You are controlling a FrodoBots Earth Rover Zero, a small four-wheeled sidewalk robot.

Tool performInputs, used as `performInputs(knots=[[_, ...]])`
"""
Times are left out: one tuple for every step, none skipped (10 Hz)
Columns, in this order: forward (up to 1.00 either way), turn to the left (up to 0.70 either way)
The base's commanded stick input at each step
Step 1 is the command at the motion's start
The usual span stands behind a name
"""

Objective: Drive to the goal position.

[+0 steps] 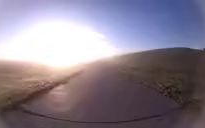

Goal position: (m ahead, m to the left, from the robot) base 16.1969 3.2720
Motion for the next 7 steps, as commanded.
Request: performInputs(knots=[[1.0, -0.33], [1.0, -0.15], [1.0, 0.0], [1.0, 0.0], [1.0, 0.0], [1.0, 0.0], [1.0, 0.0]])
